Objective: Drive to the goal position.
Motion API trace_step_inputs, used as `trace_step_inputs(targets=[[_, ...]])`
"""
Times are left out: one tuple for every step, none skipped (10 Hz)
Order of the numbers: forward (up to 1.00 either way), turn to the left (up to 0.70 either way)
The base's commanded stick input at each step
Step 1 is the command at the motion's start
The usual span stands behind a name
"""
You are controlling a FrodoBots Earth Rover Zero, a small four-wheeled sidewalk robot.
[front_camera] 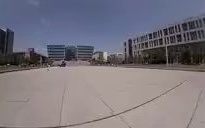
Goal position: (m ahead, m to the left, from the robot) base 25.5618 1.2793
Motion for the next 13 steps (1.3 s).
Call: trace_step_inputs(targets=[[0.7,0.37],[0.7,0.37],[0.7,0.37],[0.7,0.37],[0.7,0.02],[0.7,0.02],[0.7,0.02],[0.7,0.02],[0.7,0.02],[0.7,0.02],[0.7,0.02],[0.7,0.02],[0.7,0.02]])
